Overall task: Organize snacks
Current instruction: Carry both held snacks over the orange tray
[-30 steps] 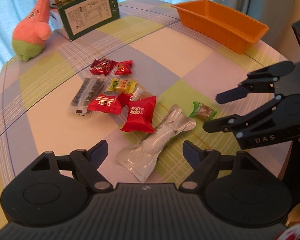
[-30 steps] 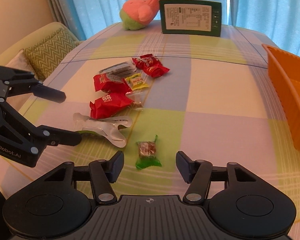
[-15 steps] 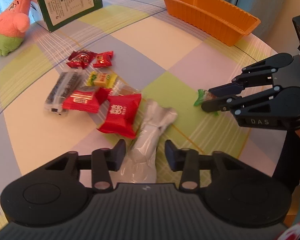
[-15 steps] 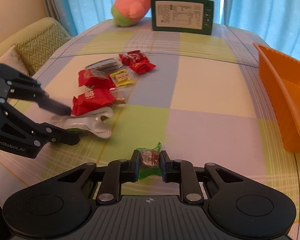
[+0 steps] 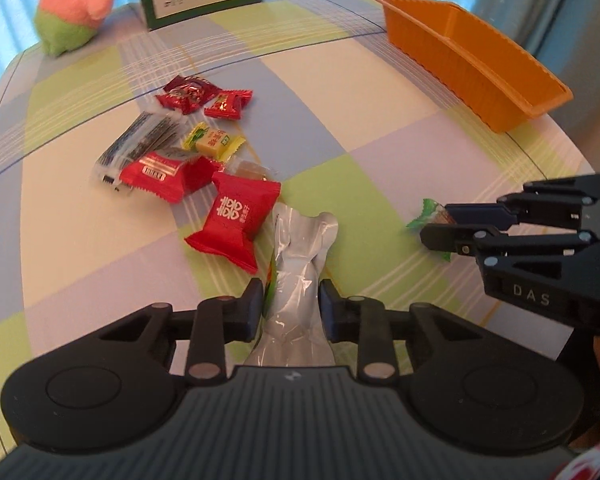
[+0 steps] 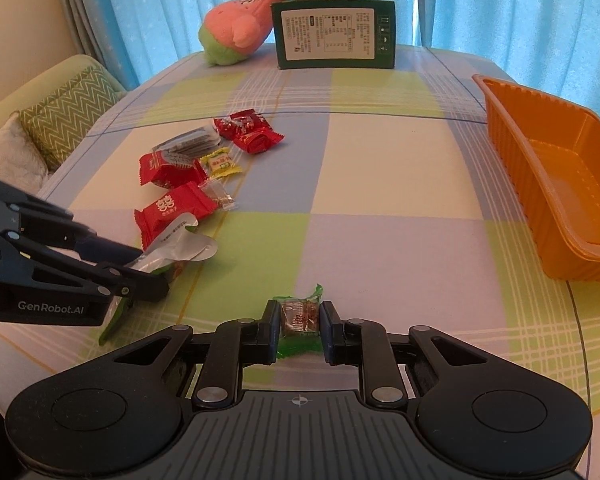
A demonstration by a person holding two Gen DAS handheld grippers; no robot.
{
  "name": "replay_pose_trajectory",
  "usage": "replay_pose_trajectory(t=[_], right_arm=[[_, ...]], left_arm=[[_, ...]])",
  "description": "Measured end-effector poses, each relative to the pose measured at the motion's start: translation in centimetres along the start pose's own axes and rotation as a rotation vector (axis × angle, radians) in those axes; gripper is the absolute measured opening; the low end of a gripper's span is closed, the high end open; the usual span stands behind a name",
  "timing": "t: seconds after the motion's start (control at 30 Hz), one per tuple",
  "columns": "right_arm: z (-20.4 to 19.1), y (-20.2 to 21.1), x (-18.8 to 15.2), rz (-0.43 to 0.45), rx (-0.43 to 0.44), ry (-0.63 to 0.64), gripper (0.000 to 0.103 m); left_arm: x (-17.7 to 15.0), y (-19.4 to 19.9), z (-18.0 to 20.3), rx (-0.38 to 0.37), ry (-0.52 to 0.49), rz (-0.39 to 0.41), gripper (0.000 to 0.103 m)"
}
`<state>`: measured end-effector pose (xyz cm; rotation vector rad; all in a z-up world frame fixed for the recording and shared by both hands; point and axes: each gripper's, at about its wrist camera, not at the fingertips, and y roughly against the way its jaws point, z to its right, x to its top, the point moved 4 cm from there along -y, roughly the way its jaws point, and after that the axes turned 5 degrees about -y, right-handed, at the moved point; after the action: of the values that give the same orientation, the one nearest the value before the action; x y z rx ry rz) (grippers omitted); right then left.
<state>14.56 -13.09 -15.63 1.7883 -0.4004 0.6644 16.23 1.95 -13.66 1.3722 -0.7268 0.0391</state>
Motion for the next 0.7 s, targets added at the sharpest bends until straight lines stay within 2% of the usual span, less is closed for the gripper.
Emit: replay_pose_trajectory(t=[0.2,0.37,0.53,0.7], right_arm=[[1.0,2.2,0.1,0.035,-0.01,-0.026,0.021],[2.8,4.9,0.6,0.077,-0.033,-0.056,0.021],[5.2,8.0,2.2,0.136,-0.066,-0.084,0.021],[9.6,10.8,4.4,0.2,-0.117,-0.142,0.021]], left_arm=[[0.2,1.4,1.9,0.009,0.1,0.041,0.027],[1.7,3.0,3.9,0.01,0.133,0.085,0.027],[4.8,4.3,6.8,-0.005,0.134,0.139,0.027],[8.9,4.5,10.3,-0.041,0.116,0.19,0.027]])
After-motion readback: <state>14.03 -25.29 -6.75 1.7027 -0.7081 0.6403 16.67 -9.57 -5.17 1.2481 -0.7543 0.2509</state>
